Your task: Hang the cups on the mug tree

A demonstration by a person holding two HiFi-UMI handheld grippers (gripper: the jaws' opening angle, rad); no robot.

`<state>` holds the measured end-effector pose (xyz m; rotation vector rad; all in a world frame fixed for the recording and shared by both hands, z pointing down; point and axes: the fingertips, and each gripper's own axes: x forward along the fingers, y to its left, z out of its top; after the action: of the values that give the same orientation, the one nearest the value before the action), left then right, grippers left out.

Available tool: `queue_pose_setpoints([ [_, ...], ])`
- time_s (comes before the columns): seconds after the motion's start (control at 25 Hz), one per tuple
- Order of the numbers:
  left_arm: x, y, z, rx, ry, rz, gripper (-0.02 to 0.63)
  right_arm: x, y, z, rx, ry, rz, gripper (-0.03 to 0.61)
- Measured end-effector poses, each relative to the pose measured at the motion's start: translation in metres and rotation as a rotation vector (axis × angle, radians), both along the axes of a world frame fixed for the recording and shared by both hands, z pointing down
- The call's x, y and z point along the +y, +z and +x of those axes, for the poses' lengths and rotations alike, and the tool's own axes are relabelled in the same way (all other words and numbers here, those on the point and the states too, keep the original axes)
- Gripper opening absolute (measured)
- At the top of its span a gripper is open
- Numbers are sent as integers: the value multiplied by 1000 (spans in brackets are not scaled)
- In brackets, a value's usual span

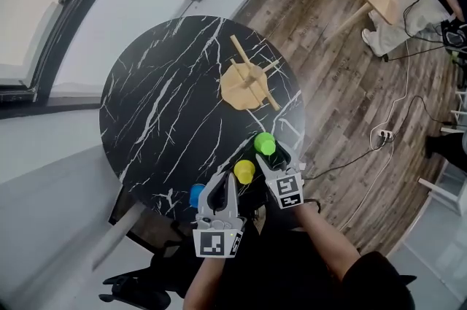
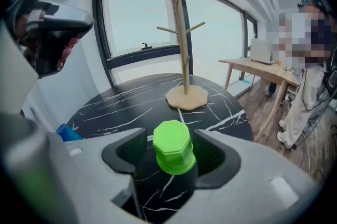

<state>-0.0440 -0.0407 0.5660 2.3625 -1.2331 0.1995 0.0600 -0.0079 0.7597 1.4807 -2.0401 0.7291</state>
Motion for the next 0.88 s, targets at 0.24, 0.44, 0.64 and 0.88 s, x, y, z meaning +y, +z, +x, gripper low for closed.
queue_pose_setpoints([
  [0.24, -4, 1, 0, 4, -6, -8, -2, -2, 5, 0, 21, -8, -6, 243],
  [0.44, -6, 0, -1, 8, -10, -5, -2, -2, 5, 1, 29, -14, -3, 223],
  [0.64, -5, -3, -2, 13, -14, 0, -2, -1, 2, 3, 34, -4, 10, 219],
  [0.88, -4, -11, -4, 16, -14, 15, -2, 2, -6, 6, 40, 2, 16, 219],
])
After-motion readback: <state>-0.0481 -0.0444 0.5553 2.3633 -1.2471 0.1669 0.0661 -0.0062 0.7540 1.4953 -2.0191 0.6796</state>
